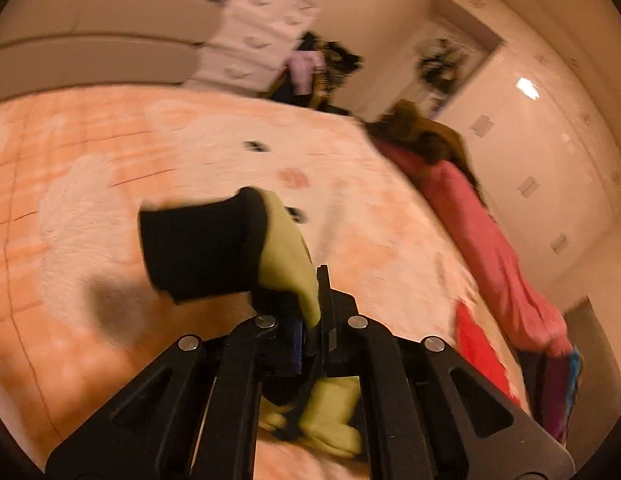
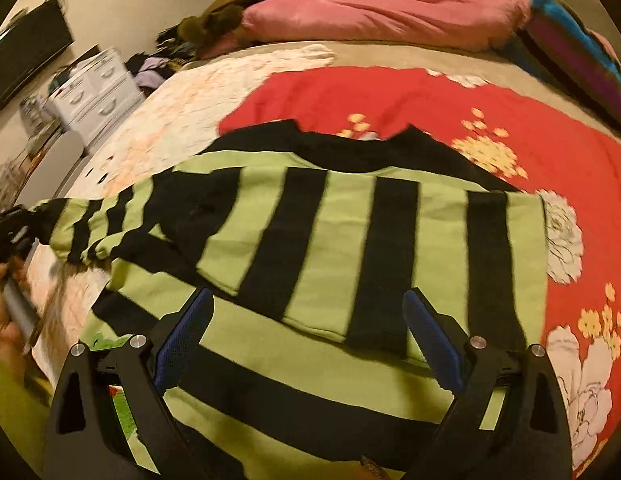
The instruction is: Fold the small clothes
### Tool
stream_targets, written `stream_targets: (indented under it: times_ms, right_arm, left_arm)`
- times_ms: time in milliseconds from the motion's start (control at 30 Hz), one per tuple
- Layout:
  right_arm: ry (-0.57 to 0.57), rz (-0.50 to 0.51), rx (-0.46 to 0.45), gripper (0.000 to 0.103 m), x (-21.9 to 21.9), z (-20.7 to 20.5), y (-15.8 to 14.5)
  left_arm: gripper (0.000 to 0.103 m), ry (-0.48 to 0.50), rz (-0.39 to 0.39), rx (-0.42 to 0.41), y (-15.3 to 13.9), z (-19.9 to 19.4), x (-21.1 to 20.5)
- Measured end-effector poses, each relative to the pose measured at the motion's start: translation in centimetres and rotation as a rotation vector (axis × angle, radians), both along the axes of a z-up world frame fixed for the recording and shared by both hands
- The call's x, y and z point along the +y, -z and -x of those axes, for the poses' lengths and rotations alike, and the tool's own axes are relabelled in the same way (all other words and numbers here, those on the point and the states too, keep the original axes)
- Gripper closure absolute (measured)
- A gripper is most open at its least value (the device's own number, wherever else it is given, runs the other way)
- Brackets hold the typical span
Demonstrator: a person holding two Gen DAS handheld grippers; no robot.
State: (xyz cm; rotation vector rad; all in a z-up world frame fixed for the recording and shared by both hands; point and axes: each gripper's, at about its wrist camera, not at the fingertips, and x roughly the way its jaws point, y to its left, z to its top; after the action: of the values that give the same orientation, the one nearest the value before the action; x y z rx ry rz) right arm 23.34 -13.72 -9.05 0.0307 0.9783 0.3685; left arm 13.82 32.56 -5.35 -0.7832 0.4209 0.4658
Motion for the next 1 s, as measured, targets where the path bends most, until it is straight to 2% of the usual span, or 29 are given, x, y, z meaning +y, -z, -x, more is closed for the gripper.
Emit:
stream_targets:
  times_ms: [167,400,633,833,867,933,967,1000]
  right_arm:
    - [0.054,-0.016,0.002,0.008,-2.3,-0.2,-0.3]
    - [0.123,-0.041,-0.016,0.008,-6.4,-0.2,-1.2]
    - [0.245,-0.060,-0.026,0.008,-12.4,-0.2,-2.0]
    - [0.317,-0.085,-0.033,0.008,-16.2,0.0,-2.4]
    - [0.322,-0.086,-0.034,0.008,-16.5,0.0,-2.4]
    - [0.329,-0.093,-0.033,0.008,-17.0,0.2,-2.5]
    - [0.333,-0.098,-0.031,0.008,-17.1,0.2,-2.4]
    - [0.334,-0.105,-0.030,0.008,-17.2,0.3,-2.4]
  left_arm:
    - [0.103,0.169,-0.062,-0.051,-4.1,-2.0,-7.2]
    - [0.103,0.363,-0.057,-0.068,-5.7,-5.3,-16.7]
    - [0.103,0.558,-0.048,0.018,-3.5,-8.6,-26.1]
    - [0.102,0.686,-0.020,0.173,1.4,-11.0,-33.0]
    - [0.100,0.696,-0.018,0.190,2.1,-11.2,-33.3]
    - [0.089,0.744,-0.001,0.214,3.9,-11.4,-34.2]
    - [0.079,0.752,-0.002,0.214,4.3,-11.1,-34.4]
    - [0.060,0.776,-0.003,0.210,4.5,-11.0,-34.7]
